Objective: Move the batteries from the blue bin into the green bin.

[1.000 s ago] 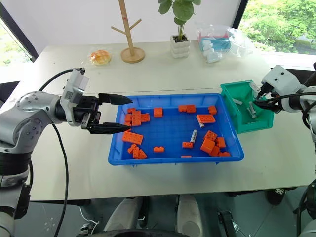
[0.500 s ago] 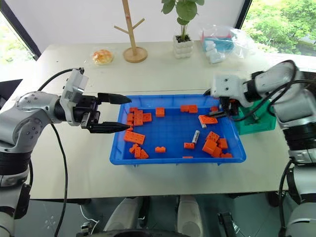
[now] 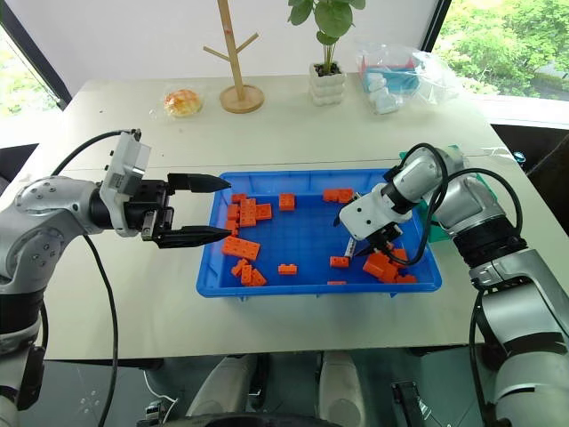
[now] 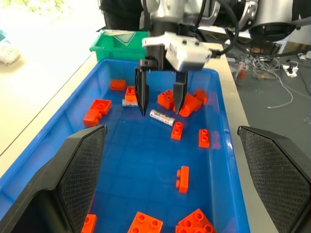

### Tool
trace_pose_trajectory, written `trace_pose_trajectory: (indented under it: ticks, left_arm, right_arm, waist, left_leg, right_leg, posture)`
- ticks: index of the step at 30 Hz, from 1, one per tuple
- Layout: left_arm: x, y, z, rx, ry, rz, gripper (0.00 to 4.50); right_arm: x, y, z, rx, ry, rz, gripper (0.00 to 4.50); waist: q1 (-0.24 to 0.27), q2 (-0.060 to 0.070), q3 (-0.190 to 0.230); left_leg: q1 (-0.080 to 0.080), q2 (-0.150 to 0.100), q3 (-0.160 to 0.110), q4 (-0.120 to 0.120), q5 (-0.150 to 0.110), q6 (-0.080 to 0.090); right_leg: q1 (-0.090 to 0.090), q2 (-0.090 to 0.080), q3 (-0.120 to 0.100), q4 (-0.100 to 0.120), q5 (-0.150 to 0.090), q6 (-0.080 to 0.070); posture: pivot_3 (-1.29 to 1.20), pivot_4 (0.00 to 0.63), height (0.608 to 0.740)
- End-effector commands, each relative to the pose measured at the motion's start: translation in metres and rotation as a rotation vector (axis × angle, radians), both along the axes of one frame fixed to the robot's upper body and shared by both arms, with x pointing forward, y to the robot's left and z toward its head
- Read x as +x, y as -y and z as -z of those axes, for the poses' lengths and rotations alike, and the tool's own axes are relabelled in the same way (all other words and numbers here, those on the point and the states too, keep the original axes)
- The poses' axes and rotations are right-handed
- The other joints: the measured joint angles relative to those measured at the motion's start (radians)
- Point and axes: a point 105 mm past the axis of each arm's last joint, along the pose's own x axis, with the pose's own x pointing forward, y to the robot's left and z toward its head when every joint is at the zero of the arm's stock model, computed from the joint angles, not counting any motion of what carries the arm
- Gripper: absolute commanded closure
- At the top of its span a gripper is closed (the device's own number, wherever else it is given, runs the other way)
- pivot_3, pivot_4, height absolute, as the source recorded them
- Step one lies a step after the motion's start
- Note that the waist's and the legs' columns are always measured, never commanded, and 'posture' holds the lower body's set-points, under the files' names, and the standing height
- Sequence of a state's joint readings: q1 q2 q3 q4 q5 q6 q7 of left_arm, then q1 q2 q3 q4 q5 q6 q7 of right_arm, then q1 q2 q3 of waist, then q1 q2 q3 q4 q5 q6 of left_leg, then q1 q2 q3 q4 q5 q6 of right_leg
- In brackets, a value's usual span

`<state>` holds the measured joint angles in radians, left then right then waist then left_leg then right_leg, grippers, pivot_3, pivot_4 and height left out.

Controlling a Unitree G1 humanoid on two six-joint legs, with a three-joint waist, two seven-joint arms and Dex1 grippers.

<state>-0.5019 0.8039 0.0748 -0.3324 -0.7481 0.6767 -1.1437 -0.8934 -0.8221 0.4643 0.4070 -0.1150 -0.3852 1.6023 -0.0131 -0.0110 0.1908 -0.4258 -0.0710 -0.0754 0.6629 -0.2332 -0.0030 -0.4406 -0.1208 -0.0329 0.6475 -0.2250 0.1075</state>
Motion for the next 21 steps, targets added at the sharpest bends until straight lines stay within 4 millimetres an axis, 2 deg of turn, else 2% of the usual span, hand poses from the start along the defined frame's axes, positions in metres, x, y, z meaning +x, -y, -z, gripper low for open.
trace_pose_trajectory:
  ticks: [1, 9, 12, 17, 18, 21]
  left_arm:
    - [-0.004, -0.003, -0.013, -0.006, 0.053, -0.007, 0.00]
    - [-0.002, -0.003, -0.016, -0.012, 0.063, -0.009, 0.00]
    - [-0.001, -0.002, -0.018, -0.013, 0.068, -0.007, 0.00]
    - [0.000, -0.001, -0.019, -0.012, 0.071, -0.006, 0.00]
    - [0.001, -0.001, -0.019, -0.012, 0.072, -0.005, 0.00]
    - [0.002, 0.000, -0.019, -0.011, 0.074, 0.000, 0.00]
  right_arm:
    - [0.010, 0.003, -0.004, -0.021, 0.065, -0.023, 0.82]
    - [0.020, 0.000, 0.006, -0.015, 0.091, -0.046, 0.82]
    - [0.015, -0.004, 0.008, 0.010, 0.051, -0.052, 1.67]
    - [0.008, -0.009, 0.007, 0.056, 0.016, -0.034, 4.32]
    - [0.007, -0.009, 0.005, 0.067, 0.011, -0.026, 4.48]
    - [0.005, -0.011, -0.005, 0.133, 0.002, 0.031, 4.48]
  waist:
    - [-0.001, 0.000, 0.000]
    - [-0.002, 0.000, 0.000]
    - [-0.002, 0.000, 0.000]
    - [-0.002, 0.000, 0.000]
    - [-0.002, 0.000, 0.000]
    - [-0.001, 0.000, 0.000]
  left_leg:
    - [0.000, 0.000, 0.000, 0.000, 0.000, 0.000]
    - [0.000, 0.000, 0.000, 0.000, 0.000, 0.000]
    - [0.001, 0.000, 0.000, 0.000, 0.000, 0.000]
    - [0.001, 0.000, 0.000, 0.000, 0.000, 0.000]
    - [0.001, 0.000, 0.000, 0.000, 0.000, 0.000]
    - [0.001, 0.000, 0.000, 0.000, 0.000, 0.000]
  right_leg:
    - [0.000, 0.000, 0.000, 0.000, 0.000, 0.000]
    - [0.000, 0.000, 0.000, 0.000, 0.000, 0.000]
    - [0.000, 0.001, 0.000, 0.000, 0.000, 0.000]
    - [0.000, 0.001, 0.000, 0.001, 0.000, 0.000]
    - [0.000, 0.001, 0.000, 0.001, 0.000, 0.000]
    - [0.000, 0.001, 0.000, 0.001, 0.000, 0.000]
  posture:
    - [0.00, 0.150, 0.693]
    - [0.00, 0.150, 0.693]
    - [0.00, 0.150, 0.693]
    - [0.00, 0.150, 0.693]
    - [0.00, 0.150, 0.693]
    - [0.00, 0.150, 0.693]
